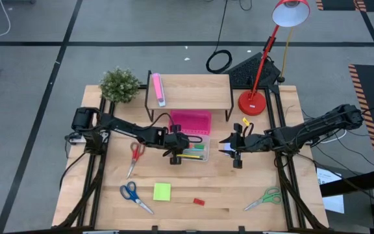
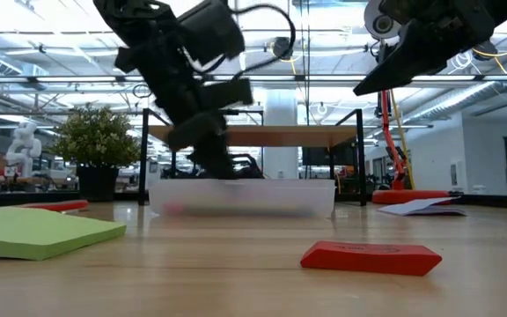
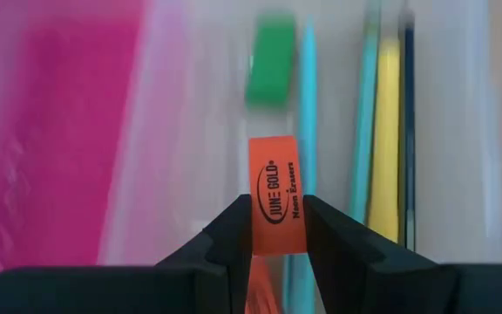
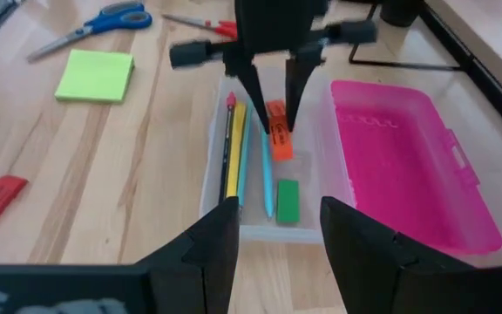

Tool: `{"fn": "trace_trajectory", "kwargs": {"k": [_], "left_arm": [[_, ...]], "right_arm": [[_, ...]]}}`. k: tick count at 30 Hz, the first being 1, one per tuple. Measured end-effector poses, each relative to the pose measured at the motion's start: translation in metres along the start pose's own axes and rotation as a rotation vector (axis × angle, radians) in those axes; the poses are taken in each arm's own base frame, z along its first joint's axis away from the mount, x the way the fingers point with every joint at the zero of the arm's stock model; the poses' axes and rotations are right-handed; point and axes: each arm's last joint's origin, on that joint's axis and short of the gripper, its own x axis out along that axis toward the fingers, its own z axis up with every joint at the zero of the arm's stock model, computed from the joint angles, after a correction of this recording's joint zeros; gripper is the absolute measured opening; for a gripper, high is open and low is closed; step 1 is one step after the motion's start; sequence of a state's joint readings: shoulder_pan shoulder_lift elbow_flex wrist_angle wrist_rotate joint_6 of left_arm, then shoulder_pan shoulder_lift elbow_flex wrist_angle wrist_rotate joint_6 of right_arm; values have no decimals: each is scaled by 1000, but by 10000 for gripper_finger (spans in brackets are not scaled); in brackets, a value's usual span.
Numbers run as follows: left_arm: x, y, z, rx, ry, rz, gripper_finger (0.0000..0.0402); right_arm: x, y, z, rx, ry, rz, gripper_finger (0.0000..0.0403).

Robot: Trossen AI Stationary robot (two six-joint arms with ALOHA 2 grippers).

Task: Pack school essentials
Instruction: Put the orange eraser into the supply box, then put the red eraser into the supply box

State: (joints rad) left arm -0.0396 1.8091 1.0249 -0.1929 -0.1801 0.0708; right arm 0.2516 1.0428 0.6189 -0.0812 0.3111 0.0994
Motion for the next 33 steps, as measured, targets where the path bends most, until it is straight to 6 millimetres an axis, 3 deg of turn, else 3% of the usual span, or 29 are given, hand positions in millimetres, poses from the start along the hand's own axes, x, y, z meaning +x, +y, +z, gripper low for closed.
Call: {"fn": "trace_trajectory", "kwargs": {"k": [23, 33], "left_arm": [[6, 15, -5, -41, 31, -3, 106], [6, 15, -4, -91, 29, 28, 193]], "right_arm": [[0, 0, 0, -3, -1, -1, 157], [0, 0, 0, -3, -1, -1, 157]]}}
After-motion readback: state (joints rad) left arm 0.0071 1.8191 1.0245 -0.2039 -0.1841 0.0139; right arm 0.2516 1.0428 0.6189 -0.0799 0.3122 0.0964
